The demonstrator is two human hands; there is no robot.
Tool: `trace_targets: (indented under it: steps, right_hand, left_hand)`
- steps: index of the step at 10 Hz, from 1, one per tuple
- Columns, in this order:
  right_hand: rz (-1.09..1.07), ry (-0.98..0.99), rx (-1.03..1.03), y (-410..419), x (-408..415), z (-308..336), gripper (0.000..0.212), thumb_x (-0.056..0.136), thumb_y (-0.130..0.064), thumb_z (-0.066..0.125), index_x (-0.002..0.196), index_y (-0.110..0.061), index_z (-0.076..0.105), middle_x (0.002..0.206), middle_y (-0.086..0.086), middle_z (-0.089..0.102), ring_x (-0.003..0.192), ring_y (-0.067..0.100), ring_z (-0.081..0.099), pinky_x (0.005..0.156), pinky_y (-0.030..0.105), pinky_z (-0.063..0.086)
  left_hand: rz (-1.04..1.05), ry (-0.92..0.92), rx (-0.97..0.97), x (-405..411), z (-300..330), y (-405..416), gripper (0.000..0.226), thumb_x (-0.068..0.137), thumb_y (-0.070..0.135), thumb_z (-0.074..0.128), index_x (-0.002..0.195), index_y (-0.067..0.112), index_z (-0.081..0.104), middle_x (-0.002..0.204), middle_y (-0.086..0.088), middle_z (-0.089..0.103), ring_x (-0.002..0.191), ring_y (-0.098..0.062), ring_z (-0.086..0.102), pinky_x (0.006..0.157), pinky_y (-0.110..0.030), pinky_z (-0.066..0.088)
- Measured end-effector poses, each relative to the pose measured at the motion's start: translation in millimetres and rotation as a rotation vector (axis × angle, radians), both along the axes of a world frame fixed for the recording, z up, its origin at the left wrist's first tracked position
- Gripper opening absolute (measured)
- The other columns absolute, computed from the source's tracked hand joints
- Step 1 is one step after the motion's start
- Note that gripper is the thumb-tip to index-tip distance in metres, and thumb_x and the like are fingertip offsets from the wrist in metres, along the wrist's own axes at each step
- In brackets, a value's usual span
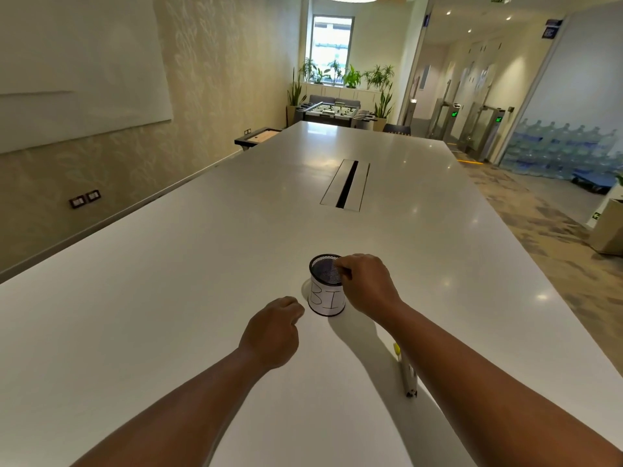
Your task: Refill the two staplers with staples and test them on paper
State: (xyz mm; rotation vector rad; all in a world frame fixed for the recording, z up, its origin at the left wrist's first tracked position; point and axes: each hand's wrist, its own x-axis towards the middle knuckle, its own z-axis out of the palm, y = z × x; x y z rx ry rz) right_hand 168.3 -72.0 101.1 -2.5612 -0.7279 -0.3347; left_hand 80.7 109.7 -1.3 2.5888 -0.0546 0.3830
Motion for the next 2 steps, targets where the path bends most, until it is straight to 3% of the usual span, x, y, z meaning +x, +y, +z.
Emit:
trace_targets:
  steps: [2]
  right_hand:
    - [-0.069,-0.026,0.155,-21.3,-8.3,-10.4,0.027,0.088,0.000,0.054,0.094,-0.014,0.076,0.085,0.006,0.073,0.083,0.027,0.062,0.070,0.035,0.050]
  left_hand:
    - [0.023,-0.005,0.045,0.3,-3.0,-3.6,0.017,0.074,-0.002,0.046,0.076,0.013,0.053,0.082,0.005,0.057,0.080,-0.019,0.053,0.064,-0.038,0.051]
